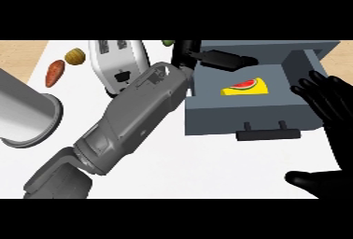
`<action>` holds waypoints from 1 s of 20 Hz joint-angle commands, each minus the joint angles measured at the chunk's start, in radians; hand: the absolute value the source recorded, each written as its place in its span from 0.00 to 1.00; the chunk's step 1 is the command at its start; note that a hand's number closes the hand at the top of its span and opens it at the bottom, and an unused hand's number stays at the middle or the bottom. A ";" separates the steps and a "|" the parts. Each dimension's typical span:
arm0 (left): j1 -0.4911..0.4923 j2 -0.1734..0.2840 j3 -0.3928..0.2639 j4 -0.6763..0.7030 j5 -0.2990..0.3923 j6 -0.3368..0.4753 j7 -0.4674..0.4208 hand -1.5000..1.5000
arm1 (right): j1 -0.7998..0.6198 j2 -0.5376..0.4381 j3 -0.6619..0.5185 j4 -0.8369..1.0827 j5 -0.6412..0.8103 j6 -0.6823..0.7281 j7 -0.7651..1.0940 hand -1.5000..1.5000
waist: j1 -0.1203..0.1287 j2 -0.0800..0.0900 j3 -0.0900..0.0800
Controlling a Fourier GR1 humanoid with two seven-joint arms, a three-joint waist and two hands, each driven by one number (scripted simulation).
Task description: Pick up the cup, place it into the drawer and close the drawer
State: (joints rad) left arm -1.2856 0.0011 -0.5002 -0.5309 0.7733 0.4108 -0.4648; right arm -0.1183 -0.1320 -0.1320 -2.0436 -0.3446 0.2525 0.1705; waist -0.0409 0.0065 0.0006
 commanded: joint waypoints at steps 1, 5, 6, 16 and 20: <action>0.044 0.023 0.037 -0.100 0.003 0.019 0.043 0.00 | 0.025 -0.030 -0.013 -0.042 -0.026 0.021 0.033 1.00 | 0.041 -0.012 -0.001; 0.107 0.072 0.069 -0.172 0.017 0.017 0.036 0.00 | 0.051 -0.132 -0.020 -0.041 0.041 0.132 -0.007 1.00 | 0.050 -0.014 -0.001; 0.120 0.107 0.072 -0.234 0.024 0.029 0.066 0.00 | 0.107 -0.098 0.036 -0.068 0.129 0.132 -0.052 1.00 | 0.064 -0.021 -0.001; 0.498 0.323 0.100 -0.611 0.039 0.009 0.149 0.00 | 0.066 -0.106 0.143 -0.024 0.363 0.107 -0.016 1.00 | 0.075 -0.014 -0.001; 0.667 0.447 0.131 -0.797 0.064 -0.023 0.194 0.00 | 0.092 -0.128 0.114 0.055 0.409 0.126 -0.084 1.00 | 0.085 -0.014 0.000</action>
State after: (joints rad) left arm -0.7569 0.3613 -0.3893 -1.1743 0.8149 0.4059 -0.3105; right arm -0.0295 -0.2607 -0.0382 -2.0691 -0.0336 0.3788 0.1546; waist 0.0317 -0.0085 -0.0003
